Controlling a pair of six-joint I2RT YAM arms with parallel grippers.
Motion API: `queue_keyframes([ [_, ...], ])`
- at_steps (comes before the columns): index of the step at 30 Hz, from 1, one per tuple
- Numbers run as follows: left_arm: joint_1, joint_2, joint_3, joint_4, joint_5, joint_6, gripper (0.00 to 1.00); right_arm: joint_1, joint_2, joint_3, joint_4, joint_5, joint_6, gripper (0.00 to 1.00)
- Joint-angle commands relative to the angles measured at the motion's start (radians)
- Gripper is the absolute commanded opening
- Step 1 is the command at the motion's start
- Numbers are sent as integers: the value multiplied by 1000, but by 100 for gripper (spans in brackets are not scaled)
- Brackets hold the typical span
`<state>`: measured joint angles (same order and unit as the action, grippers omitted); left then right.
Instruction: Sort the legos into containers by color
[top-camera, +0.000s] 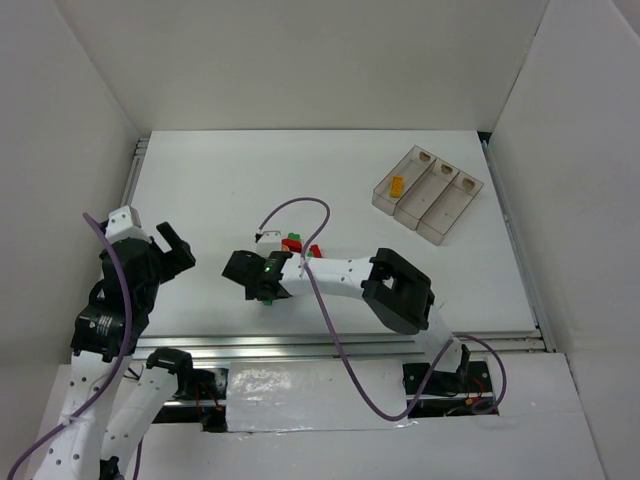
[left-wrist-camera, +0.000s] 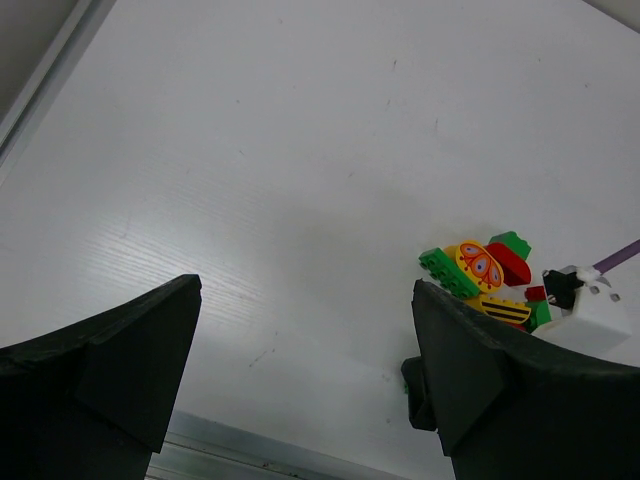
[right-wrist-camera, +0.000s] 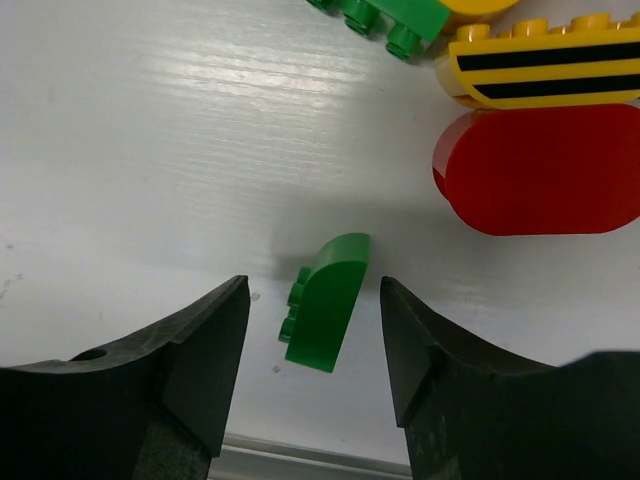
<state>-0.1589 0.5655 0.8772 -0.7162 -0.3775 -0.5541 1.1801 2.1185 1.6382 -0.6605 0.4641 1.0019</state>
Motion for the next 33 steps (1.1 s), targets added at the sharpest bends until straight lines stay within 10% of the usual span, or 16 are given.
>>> queue_keyframes([
  [1, -2, -12, 19, 17, -9, -3, 99, 3, 26, 35, -27, 18, 35, 62],
  [7, -2, -21, 19, 20, -1, 0, 99, 18, 17, 0, -10, 8, 38, 46],
  [13, -2, -27, 17, 21, 0, 2, 100, 21, -63, -52, 85, -27, -2, 1],
  [23, -4, -29, 16, 24, 9, 5, 100, -248, -500, -228, 142, -36, -229, 0],
  [33, -4, -30, 13, 29, 15, 10, 99, -851, -404, -81, -36, 30, -324, 0],
])
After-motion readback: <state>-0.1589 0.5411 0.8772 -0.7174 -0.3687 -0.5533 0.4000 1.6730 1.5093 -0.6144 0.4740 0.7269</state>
